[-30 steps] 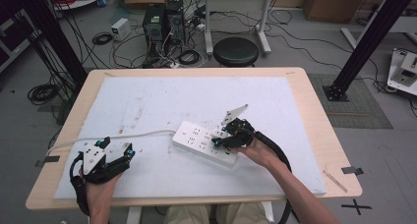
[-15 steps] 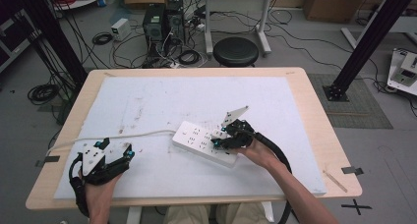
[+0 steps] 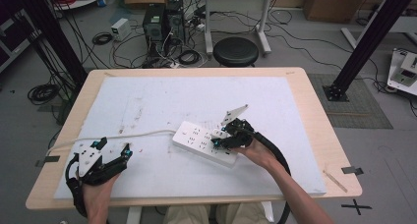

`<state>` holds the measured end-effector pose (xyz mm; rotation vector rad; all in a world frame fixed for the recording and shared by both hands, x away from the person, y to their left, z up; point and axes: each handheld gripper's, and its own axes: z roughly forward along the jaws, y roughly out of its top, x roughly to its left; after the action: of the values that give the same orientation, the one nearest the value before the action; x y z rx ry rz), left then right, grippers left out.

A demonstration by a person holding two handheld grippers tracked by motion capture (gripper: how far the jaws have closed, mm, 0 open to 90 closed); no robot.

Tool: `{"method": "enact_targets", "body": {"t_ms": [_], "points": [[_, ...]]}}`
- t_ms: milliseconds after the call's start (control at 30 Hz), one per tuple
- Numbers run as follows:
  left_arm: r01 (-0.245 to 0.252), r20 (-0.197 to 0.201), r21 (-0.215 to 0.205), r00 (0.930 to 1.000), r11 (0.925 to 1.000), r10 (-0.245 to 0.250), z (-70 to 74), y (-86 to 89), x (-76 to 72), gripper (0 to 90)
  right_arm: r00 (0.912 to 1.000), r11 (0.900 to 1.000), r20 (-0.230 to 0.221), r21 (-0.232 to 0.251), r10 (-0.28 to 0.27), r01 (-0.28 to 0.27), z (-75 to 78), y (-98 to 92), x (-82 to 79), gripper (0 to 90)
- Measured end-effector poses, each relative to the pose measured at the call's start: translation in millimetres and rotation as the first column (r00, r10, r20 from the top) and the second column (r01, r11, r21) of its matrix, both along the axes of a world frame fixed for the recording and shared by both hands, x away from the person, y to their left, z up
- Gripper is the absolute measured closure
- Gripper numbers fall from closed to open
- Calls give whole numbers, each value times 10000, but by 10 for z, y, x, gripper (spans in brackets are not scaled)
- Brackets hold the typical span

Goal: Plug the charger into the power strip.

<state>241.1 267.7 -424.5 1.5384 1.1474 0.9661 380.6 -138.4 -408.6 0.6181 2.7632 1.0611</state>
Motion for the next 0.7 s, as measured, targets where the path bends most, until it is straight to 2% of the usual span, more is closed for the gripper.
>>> {"method": "enact_targets", "body": {"t_ms": [133,233,267,400,500,533,567,700], "points": [[23,32,-9,10000,10000,-23,-3,-13,9,221,10000,10000,-32,55,-16,16,5,-8,-10,593],[60,3,35,10000,10000,-60,-9,-24,14,222,9997,9994,-119,276,-208,211,23,-41,-20,453],[86,-22,28,10000,10000,-86,-9,-29,14,221,9996,9992,-200,354,-201,208,27,-53,-21,425],[77,3,59,10000,10000,-77,-14,-38,20,222,9997,9985,-45,474,-255,257,30,-82,-54,330],[80,5,25,10000,10000,-80,-12,-38,24,222,9997,9983,53,522,-255,252,25,-88,-55,315],[65,-4,-3,10000,10000,-65,-11,-36,25,221,9992,9976,55,566,-393,389,7,-115,-69,267],[77,-31,37,10000,10000,-77,-7,-28,24,221,9984,9969,60,556,-567,563,5,-127,-79,256],[39,-6,58,10000,10000,-39,1,-12,25,221,9961,9901,51,1105,-882,871,19,-230,-117,252]]}}
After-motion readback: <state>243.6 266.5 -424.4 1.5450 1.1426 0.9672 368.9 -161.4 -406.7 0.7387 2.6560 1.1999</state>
